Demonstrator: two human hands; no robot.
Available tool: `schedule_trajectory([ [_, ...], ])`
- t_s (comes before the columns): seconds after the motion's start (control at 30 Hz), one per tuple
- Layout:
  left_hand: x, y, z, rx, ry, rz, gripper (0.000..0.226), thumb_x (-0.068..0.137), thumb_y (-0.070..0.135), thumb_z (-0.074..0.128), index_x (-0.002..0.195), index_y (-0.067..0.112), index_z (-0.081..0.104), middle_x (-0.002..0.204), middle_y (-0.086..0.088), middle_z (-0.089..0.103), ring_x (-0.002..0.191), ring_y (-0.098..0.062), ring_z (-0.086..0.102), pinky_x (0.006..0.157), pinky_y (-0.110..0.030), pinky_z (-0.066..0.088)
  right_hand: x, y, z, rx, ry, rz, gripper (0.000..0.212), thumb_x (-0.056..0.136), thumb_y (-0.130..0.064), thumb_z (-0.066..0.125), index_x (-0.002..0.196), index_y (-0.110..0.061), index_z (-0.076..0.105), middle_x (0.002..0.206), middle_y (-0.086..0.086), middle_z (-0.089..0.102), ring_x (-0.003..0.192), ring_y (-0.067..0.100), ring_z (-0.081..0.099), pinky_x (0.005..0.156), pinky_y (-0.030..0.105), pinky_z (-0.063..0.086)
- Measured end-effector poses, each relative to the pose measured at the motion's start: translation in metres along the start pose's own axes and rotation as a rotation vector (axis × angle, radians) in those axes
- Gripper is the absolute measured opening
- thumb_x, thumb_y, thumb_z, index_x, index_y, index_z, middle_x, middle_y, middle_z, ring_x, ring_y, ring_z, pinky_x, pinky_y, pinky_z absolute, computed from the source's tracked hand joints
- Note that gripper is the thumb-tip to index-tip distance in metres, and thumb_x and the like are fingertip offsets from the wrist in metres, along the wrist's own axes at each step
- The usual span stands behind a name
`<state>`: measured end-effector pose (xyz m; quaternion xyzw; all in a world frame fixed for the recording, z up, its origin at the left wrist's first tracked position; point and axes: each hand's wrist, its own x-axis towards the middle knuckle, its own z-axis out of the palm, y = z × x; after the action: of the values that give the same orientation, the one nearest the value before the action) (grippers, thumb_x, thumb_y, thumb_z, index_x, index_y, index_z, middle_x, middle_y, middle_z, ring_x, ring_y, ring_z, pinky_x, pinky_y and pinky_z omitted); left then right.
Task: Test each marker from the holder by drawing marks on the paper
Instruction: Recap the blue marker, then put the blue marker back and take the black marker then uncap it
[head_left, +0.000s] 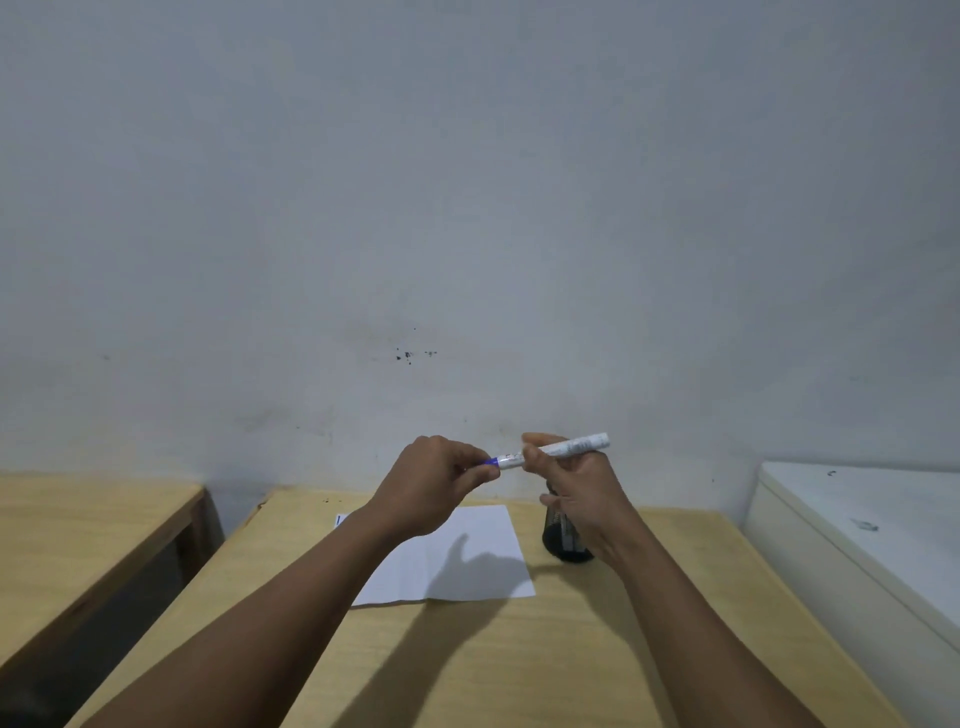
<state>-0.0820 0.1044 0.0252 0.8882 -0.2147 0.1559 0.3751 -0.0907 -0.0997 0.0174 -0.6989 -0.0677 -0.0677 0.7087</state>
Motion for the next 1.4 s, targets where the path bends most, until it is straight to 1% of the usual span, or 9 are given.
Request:
schedule_trajectory([
  [0.1,0.006,0.000,0.003,0.071,-0.009,-0.001,0.016,0.090,0.037,0.069,0.096,0.026,0.079,0.079,-0.002,0.075,0.076,-0.025,0.064,0.075,-0.046,0.053,0.002,0.001,-0.022,-0.041,0.163,-0.121,0.045,0.081,-0.018,0.087,0.123,-0.019,0.069,0.096,0.004,0.070,0.082,0.011,0.067,0.072,0.022,0.056],
  [0.2,0.018,0.008,0.006,0.051,-0.002,0.012,0.016,0.086,0.034,0.074,0.096,0.024,0.080,0.083,0.000,0.076,0.078,-0.022,0.067,0.077,-0.046,0.055,0.005,-0.001,-0.043,-0.420,0.175,-0.227,0.036,0.077,-0.018,0.090,0.110,-0.018,0.077,0.097,-0.003,0.073,0.085,0.008,0.067,0.070,0.008,0.048],
  [0.33,0.042,0.025,0.018,-0.093,0.020,0.032,0.009,0.085,0.025,0.077,0.091,0.019,0.079,0.074,-0.001,0.074,0.073,-0.025,0.067,0.075,-0.046,0.056,0.012,-0.007,-0.055,-0.710,0.032,-0.224,0.016,0.085,-0.024,0.082,0.101,-0.021,0.081,0.095,-0.005,0.078,0.089,0.013,0.069,0.082,0.032,0.052],
  [0.43,0.063,0.038,0.034,-0.218,0.027,0.027,0.008,0.084,0.022,0.078,0.089,0.016,0.078,0.071,0.006,0.072,0.070,-0.013,0.068,0.077,-0.040,0.058,0.017,-0.010,-0.058,-0.999,0.031,-0.252,0.021,0.089,-0.041,0.076,0.105,-0.027,0.078,0.101,-0.016,0.069,0.093,0.010,0.058,0.095,0.038,0.037],
  [0.63,0.094,0.053,0.065,-0.291,0.066,-0.022,0.035,0.084,0.034,0.077,0.115,0.018,0.072,0.093,-0.001,0.077,0.085,-0.013,0.072,0.083,-0.036,0.058,0.043,0.000,-0.063,-0.802,0.153,-0.249,0.005,0.090,-0.028,0.074,0.092,-0.031,0.071,0.081,-0.011,0.069,0.079,0.017,0.067,0.093,0.048,0.053],
  [0.77,0.102,0.029,0.091,-0.151,0.055,-0.171,0.037,0.083,0.039,0.077,0.115,0.020,0.071,0.097,0.003,0.075,0.092,-0.015,0.070,0.089,-0.040,0.056,0.069,0.013,-0.074,-0.798,0.240,-0.106,0.017,0.092,-0.025,0.071,0.109,-0.022,0.068,0.088,-0.010,0.066,0.086,0.022,0.067,0.098,0.054,0.049],
  [0.83,0.104,0.014,0.105,-0.097,0.024,-0.260,0.039,0.082,0.040,0.076,0.114,0.019,0.072,0.102,0.001,0.076,0.097,-0.019,0.069,0.093,-0.044,0.055,0.079,0.023,-0.078,-0.774,0.236,-0.043,0.031,0.092,-0.025,0.072,0.121,-0.026,0.059,0.086,-0.012,0.066,0.092,0.024,0.068,0.098,0.054,0.049],
  [1.07,0.112,-0.013,0.143,-0.112,-0.043,-0.362,0.051,0.083,0.040,0.075,0.125,0.014,0.067,0.114,-0.004,0.074,0.106,-0.024,0.068,0.096,-0.047,0.053,0.103,0.058,-0.084,-0.905,0.231,0.079,0.023,0.101,-0.040,0.057,0.112,-0.021,0.064,0.101,-0.006,0.070,0.104,0.023,0.064,0.091,0.040,0.029],
  [1.4,0.121,-0.022,0.158,-0.211,0.027,-0.353,0.039,0.086,0.023,0.074,0.122,0.009,0.069,0.109,-0.009,0.076,0.099,-0.023,0.070,0.088,-0.047,0.059,0.111,0.077,-0.086,-0.929,0.231,0.085,0.024,0.097,-0.040,0.065,0.107,-0.019,0.071,0.094,-0.009,0.066,0.091,0.017,0.056,0.087,0.037,0.028],
])
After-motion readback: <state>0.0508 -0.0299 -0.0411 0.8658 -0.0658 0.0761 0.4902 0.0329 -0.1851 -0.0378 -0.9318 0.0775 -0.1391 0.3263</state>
